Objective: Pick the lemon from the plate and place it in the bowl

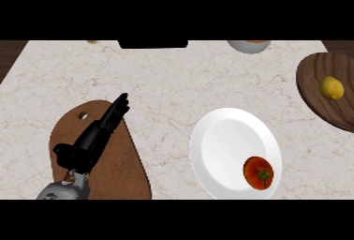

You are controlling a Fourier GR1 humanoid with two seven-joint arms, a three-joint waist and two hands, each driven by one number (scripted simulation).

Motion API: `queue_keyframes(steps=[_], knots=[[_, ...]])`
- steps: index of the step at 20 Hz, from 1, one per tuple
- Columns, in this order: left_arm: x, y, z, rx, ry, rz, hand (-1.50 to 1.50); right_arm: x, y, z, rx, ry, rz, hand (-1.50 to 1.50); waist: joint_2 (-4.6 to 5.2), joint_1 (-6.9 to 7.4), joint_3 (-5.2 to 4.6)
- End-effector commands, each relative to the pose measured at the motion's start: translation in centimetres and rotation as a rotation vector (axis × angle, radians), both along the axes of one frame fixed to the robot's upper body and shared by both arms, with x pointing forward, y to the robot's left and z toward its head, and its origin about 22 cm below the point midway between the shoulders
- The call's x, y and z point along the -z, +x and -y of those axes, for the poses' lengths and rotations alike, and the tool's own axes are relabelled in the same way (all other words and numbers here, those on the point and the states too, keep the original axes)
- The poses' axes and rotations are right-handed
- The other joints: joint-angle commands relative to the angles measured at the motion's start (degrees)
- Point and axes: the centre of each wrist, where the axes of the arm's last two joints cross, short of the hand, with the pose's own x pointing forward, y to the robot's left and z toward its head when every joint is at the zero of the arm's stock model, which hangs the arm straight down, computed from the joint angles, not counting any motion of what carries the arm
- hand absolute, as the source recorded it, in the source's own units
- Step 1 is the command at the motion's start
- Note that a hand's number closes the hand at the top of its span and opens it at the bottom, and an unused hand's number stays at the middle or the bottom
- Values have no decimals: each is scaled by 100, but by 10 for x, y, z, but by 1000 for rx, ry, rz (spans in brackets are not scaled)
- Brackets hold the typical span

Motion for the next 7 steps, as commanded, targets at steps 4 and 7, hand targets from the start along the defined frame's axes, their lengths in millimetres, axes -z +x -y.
queue_keyframes(steps=[4, 7], knots=[[-2, -3, 8, -19, -2, 4, 0, 24, -102, 27, -37, 2, 24, -150, -13, -83, -5], [-6, 14, 19, -11, 4, -2, 0, 15, -124, 25, -84, 34, 57, -150, 8, -44, -6]])
